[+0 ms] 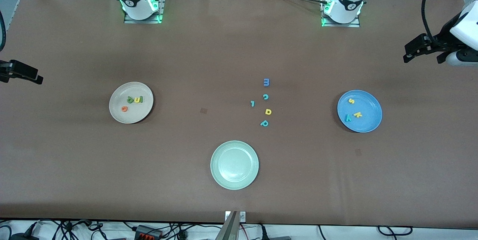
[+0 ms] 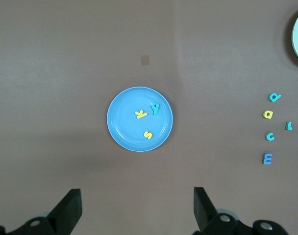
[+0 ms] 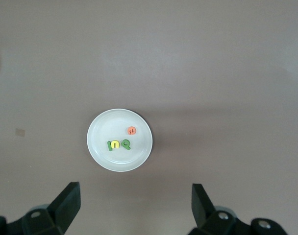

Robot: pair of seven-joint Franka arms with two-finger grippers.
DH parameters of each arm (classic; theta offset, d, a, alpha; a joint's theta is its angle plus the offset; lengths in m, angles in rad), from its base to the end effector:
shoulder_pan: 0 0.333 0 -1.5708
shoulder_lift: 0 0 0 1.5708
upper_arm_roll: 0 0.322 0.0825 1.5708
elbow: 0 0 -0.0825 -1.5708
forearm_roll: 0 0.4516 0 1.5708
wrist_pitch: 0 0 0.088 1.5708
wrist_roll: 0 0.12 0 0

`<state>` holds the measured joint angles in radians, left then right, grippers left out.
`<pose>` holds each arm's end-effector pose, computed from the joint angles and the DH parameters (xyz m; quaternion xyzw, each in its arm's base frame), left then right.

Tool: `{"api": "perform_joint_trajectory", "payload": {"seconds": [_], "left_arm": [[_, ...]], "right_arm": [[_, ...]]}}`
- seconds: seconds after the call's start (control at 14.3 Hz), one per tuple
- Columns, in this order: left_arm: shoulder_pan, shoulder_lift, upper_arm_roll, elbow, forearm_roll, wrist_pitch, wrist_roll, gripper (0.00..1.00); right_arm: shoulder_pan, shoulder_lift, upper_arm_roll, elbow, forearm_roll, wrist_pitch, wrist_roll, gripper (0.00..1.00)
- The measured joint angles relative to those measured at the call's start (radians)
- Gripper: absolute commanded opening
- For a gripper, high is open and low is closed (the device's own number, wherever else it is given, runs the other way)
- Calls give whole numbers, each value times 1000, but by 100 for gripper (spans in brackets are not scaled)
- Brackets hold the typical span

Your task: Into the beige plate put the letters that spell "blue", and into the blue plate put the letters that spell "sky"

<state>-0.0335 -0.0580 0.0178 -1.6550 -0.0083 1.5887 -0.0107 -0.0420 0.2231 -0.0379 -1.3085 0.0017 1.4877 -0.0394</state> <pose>0.6042 -0.0102 0.6092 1.0000 -0.0024 -0.0042 0.0046 0.6804 -0.0513 0.6052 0.9996 -0.0198 -0.0220 0.0020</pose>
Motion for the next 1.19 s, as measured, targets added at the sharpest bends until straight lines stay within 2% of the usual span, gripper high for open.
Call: {"api": "perform_joint_trajectory", "payload": {"seconds": [0.21,0.42,0.63,1.19], "left_arm": [[0,0,0,0,0,-3,0,100],[0,0,0,0,0,-3,0,100],[0,0,0,0,0,-4,0,100],[0,0,0,4,0,-4,0,100]], "right_arm": [[0,-34,7,-79,-7,36,3,100],[-1,-124,7,-220,-8,100,3,100],[-3,-197,7,-302,-9,116,4,100],[-8,-215,11,-321,-11,129,3,100]]}}
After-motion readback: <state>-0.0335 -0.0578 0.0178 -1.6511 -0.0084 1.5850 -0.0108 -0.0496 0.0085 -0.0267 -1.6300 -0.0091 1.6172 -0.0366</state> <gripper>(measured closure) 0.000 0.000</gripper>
